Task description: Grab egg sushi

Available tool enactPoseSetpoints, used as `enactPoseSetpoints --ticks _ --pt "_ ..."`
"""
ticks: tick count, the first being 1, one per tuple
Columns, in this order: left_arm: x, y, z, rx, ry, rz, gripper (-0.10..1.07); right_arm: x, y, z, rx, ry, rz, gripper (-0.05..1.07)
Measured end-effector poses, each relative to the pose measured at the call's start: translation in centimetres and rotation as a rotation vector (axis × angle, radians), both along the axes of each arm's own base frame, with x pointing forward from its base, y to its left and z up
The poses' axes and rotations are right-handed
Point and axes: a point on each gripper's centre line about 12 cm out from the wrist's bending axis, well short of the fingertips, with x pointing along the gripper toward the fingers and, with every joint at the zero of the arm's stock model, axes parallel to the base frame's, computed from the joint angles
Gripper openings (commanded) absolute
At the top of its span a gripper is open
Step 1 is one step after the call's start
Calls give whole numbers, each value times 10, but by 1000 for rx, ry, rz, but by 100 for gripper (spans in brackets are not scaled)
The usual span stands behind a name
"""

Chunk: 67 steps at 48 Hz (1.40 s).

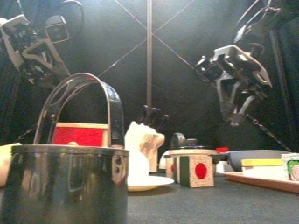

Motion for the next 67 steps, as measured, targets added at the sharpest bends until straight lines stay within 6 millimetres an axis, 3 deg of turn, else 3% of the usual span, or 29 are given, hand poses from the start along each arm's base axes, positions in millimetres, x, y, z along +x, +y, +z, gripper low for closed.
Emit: enactPoseSetpoints --ticks 20,51,67 --pt "-1 0 -3 -9 9 7 88 -10 16 -21 -43 2 123 91" --pt "-3 2 -6 -12 17 14 88 -14 27 -59 -109 131 227 91" --pt "-3 2 -7 -11 19 14 88 -14 27 -62 -117 142 232 91"
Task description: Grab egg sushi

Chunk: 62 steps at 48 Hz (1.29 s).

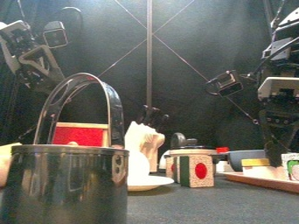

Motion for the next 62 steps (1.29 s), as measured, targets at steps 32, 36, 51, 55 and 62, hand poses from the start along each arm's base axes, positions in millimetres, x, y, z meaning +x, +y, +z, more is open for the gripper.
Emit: enactPoseSetpoints --ticks 32,36,51,55,62 --pt "-1 0 -1 0 3 2 88 0 0 -16 -12 56 1 90" --pt "-1 0 -1 -4 2 4 88 0 1 -16 -12 56 3 90" --pt "-2 1 -3 -11 8 9 88 -1 3 -17 -10 56 10 78" --pt "-2 1 -3 -10 10 9 88 -1 3 -17 -10 56 10 72" --pt "-2 1 -3 -11 8 9 88 0 4 -16 -10 55 13 63"
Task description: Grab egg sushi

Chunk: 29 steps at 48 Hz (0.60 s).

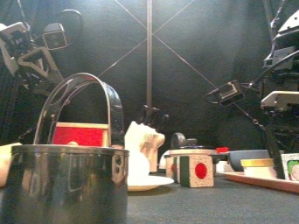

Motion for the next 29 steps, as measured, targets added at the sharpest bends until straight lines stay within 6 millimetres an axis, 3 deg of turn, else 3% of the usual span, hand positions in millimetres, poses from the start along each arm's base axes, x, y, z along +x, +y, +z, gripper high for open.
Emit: enactPoseSetpoints --ticks 17,29 --pt "0 0 0 0 0 0 88 11 1 19 3 -61 6 60" --pt "-1 0 -1 -1 3 1 88 12 2 22 5 -73 8 60"
